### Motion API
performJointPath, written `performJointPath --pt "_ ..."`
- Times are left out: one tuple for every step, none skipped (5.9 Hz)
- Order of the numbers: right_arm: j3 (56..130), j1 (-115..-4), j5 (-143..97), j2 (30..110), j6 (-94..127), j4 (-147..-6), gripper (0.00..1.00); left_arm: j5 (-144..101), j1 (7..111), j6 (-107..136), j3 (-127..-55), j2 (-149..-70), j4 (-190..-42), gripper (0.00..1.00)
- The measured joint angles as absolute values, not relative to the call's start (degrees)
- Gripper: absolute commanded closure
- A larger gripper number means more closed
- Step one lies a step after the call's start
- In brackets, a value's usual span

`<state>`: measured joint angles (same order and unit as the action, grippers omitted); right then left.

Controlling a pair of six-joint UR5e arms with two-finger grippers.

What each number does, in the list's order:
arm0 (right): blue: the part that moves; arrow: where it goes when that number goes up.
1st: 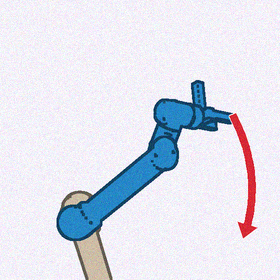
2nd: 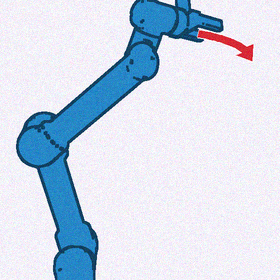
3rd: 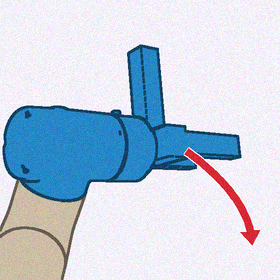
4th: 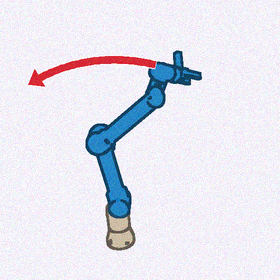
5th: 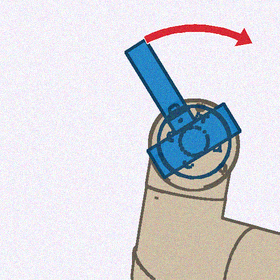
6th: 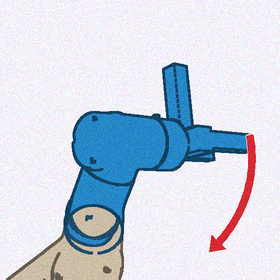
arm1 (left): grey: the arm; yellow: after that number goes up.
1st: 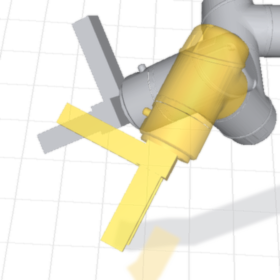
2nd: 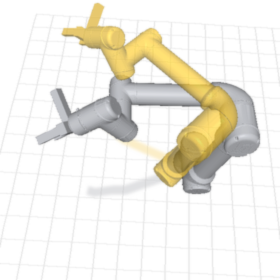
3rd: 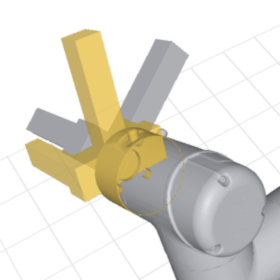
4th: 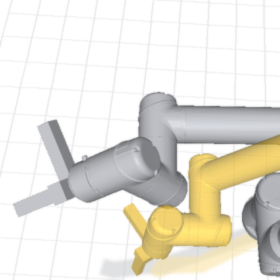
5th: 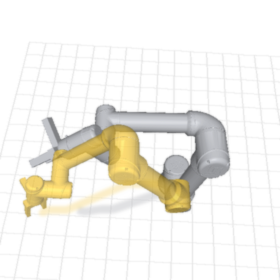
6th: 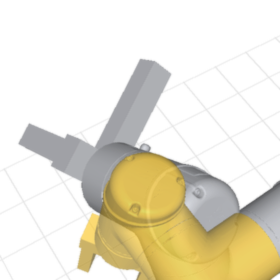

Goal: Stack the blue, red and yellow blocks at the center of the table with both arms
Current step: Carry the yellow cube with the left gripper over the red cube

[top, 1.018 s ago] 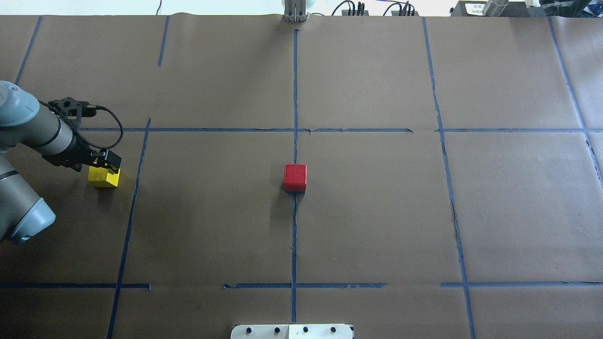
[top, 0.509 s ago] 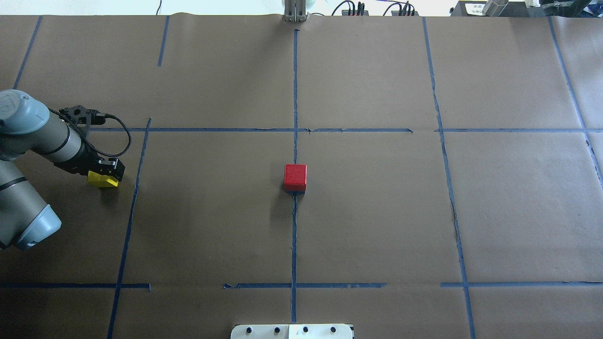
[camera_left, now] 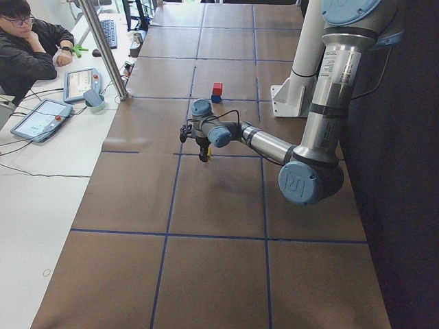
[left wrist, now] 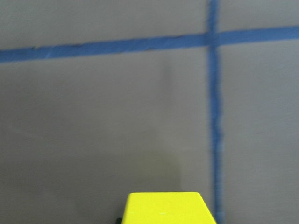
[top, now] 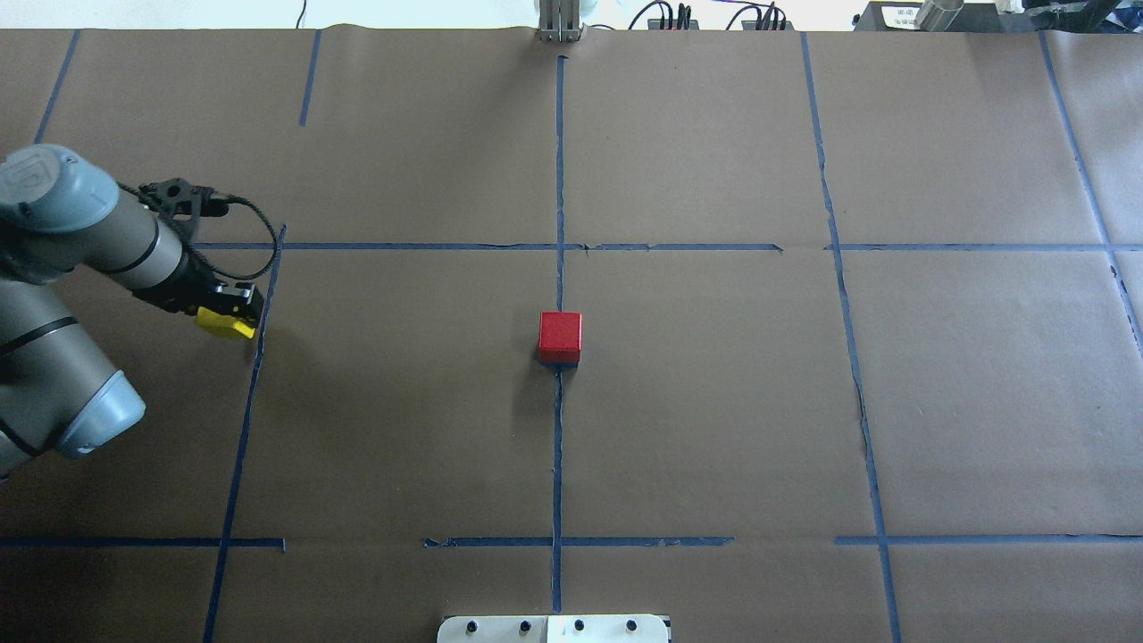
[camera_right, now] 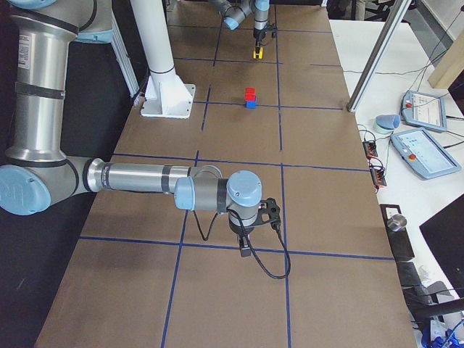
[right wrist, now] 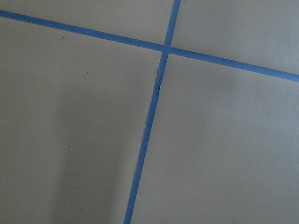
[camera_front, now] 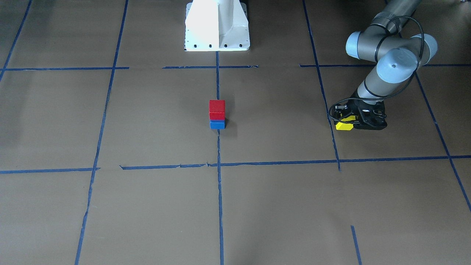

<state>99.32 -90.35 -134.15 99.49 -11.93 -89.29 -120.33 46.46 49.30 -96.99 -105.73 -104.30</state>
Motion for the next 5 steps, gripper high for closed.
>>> performJointPath --pt "99.34 -90.35 -134.19 99.47 -11.80 -89.29 0.00 -119.53 46.23 49.31 -97.78 -112.95 -97.02 0.96" --pt "99.38 -90.35 -134.20 99.44 -11.73 -89.30 0.00 -118.78 45.43 49.60 -97.83 -119.86 -91.81 0.96" --pt "99.38 -90.35 -134.21 99.41 -11.70 -89.30 0.00 -118.42 43.34 52.77 -97.13 -125.65 -89.64 0.95" --pt "99.31 -90.35 -134.21 99.40 -11.69 -89.29 0.00 -117.13 40.47 57.51 -95.42 -130.89 -88.93 0.95" --pt "99.27 -90.35 -134.21 99.41 -11.69 -89.30 0.00 -114.36 37.38 61.10 -92.64 -135.62 -88.64 0.94"
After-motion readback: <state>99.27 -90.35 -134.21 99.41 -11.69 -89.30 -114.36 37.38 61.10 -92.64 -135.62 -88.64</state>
